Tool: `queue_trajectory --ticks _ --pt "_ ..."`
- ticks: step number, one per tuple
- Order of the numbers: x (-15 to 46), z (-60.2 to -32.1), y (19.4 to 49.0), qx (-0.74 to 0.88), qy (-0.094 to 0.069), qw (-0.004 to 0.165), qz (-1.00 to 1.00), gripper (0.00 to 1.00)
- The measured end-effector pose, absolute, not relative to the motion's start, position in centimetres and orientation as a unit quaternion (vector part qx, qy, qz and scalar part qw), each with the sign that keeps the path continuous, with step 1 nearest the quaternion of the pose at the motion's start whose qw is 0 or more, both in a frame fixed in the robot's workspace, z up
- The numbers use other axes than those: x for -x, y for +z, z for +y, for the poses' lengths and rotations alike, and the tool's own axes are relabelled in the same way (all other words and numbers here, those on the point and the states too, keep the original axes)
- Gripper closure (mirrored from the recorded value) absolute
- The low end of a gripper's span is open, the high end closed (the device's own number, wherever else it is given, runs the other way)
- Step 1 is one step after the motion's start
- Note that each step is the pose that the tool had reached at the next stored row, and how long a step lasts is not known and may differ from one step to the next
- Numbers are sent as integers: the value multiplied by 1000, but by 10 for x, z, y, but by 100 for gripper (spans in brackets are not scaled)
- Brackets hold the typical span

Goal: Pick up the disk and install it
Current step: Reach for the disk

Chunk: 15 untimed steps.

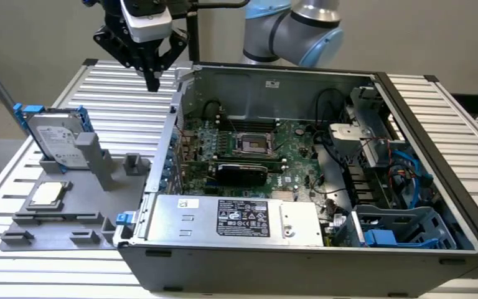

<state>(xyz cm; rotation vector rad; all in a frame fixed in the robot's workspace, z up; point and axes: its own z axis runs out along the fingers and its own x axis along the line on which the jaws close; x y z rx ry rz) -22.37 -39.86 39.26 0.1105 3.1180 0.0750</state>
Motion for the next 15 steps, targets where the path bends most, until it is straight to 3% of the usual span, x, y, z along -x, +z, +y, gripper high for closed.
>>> queue_trajectory --ticks 15 --pt "292 -397 393 -35 24 10 999 89"
